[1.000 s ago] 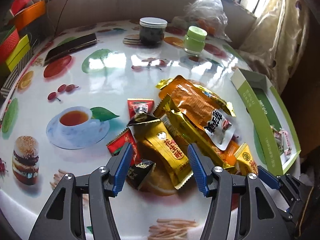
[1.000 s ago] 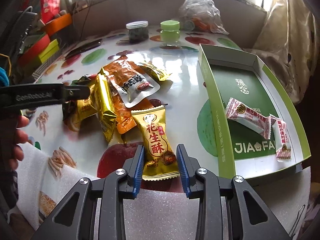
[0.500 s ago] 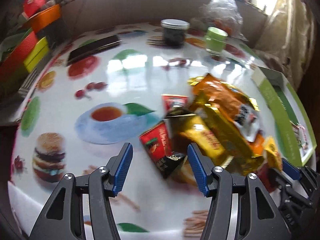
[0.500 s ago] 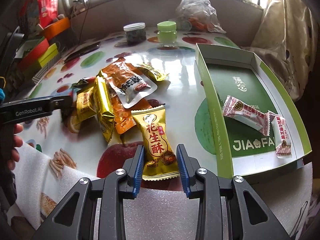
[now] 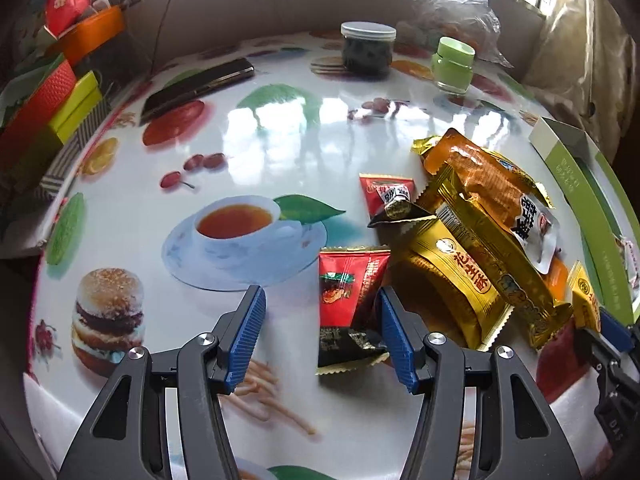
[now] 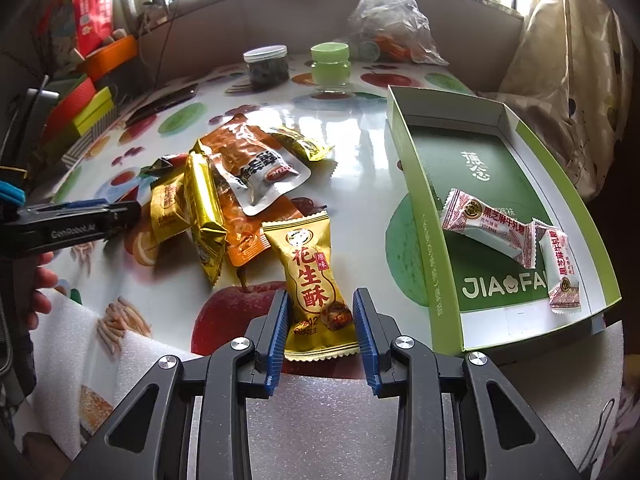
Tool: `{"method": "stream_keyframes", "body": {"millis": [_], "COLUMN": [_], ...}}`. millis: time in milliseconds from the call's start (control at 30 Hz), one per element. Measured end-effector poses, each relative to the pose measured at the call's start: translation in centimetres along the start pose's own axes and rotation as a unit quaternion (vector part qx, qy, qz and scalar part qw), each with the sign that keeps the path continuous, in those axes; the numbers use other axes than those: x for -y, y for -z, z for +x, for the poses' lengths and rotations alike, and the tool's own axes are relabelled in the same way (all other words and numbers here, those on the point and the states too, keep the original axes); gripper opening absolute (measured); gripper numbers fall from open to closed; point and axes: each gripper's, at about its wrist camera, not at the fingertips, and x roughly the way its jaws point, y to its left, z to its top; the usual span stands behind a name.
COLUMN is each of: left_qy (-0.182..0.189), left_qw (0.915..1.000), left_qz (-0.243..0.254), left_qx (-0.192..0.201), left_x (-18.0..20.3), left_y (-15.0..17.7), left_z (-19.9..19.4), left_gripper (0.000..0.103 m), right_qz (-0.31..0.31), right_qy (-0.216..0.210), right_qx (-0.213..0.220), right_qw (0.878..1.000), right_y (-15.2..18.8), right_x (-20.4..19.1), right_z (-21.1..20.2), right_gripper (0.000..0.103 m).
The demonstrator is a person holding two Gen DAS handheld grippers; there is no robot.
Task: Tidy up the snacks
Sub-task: 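Grasp the red snack packet with the left tool, then carry the red packet and yellow packet over the green box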
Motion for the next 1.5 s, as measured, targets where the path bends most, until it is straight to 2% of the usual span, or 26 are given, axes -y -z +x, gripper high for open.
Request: {"method": "stream_keyframes", "body": {"millis": [233, 267, 367, 467, 600, 1100, 1500], "left_qy": [0.007, 0.007, 0.007, 0.014, 0.019, 0.055, 0.087], "left_qw": [1.0000, 1.0000, 1.0000, 0.9999, 0.9998, 0.9973, 0.9918], "left_qz": [0.000, -0.001, -0.002, -0.004, -0.004, 0.017, 0.054], "left_qx": [0.002, 0.003, 0.005, 0.004, 0.006, 0.045, 0.077], "left_x": [-0.1, -0.1, -0.2, -0.3, -0.3, 1.4, 4.8], "left_y": [0.0, 0.0, 0.0, 0.0, 0.1, 0.1, -0.4], "left_z": [0.1, 0.1, -0.1, -0.3, -0.6, -4.6, -7.7], "left_gripper": [0.058, 0.056, 0.039, 0.029, 0.026, 0.026, 0.026], "right_qz": [0.002, 0.002, 0.004, 0.006, 0.008, 0.010, 0.017], "right_qy": [0.004, 0.005, 0.007, 0.008, 0.010, 0.015, 0.027], "right_qx": [0.000, 0.000, 0.001, 0.002, 0.008, 0.042, 0.072], "right_qw": [1.000, 1.000, 1.000, 1.000, 1.000, 0.999, 0.997], "right_y": [0.0, 0.0, 0.0, 0.0, 0.0, -0.4, -1.1], "right_x": [0.1, 0.0, 0.1, 0.1, 0.0, -0.4, 0.2], "right_z": [0.0, 0.0, 0.0, -0.1, -0.5, -3.0, -5.4], "right_gripper": [0.031, 0.031, 0.030, 0.029, 0.029, 0.028, 0.028]}}
